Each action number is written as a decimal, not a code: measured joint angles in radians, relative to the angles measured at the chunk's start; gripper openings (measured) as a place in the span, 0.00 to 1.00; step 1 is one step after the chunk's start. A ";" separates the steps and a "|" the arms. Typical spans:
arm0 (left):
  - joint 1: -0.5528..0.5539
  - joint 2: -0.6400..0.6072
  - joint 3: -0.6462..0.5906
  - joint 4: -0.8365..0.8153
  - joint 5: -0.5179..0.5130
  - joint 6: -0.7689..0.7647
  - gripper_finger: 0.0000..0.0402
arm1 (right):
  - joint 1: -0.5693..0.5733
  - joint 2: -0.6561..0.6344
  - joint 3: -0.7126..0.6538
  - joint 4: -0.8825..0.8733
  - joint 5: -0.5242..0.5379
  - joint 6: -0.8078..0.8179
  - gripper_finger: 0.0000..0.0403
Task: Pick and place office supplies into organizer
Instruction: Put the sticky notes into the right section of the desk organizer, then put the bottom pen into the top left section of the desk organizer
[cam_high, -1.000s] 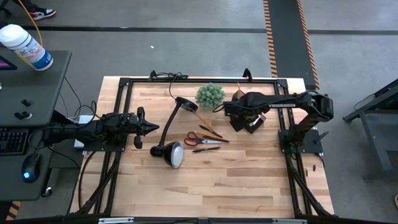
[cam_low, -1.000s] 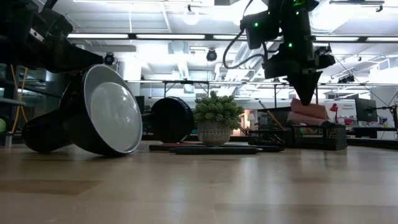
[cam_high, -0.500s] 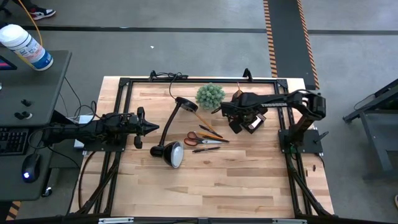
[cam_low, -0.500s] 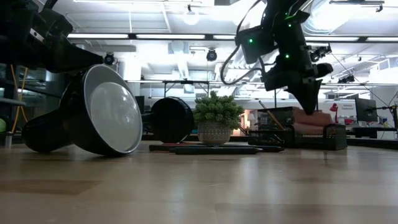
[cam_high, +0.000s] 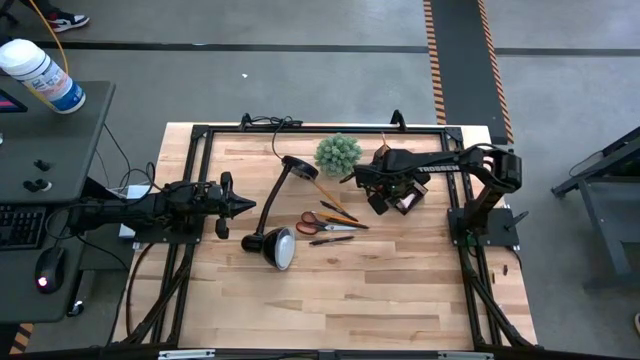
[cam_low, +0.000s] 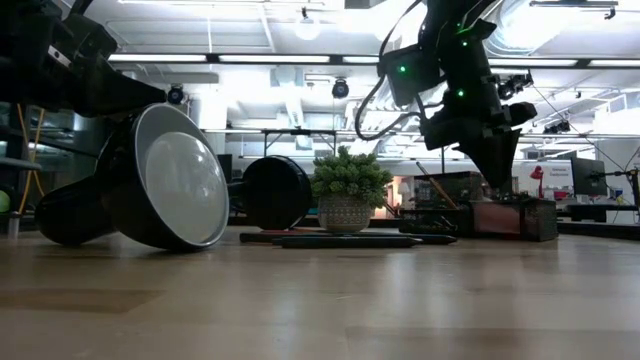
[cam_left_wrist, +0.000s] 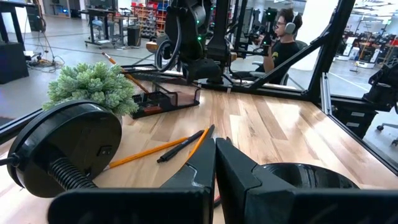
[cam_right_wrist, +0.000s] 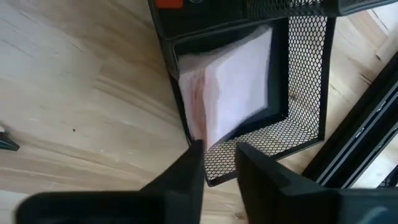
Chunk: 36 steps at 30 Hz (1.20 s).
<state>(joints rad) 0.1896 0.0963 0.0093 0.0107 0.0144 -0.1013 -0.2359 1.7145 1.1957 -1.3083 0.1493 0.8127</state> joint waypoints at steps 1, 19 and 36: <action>0.000 0.000 0.000 0.000 0.000 0.000 0.00 | 0.000 0.000 0.000 0.000 0.000 0.000 0.25; 0.000 0.000 0.000 0.000 0.000 0.000 0.00 | 0.076 0.000 0.064 -0.016 -0.094 0.041 0.37; 0.000 0.000 0.000 0.000 0.000 0.003 0.00 | 0.327 -0.001 0.003 0.618 -0.022 -0.259 0.30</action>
<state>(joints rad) 0.1896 0.0963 0.0094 0.0107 0.0143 -0.0979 0.0914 1.7134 1.1989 -0.6904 0.1278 0.5533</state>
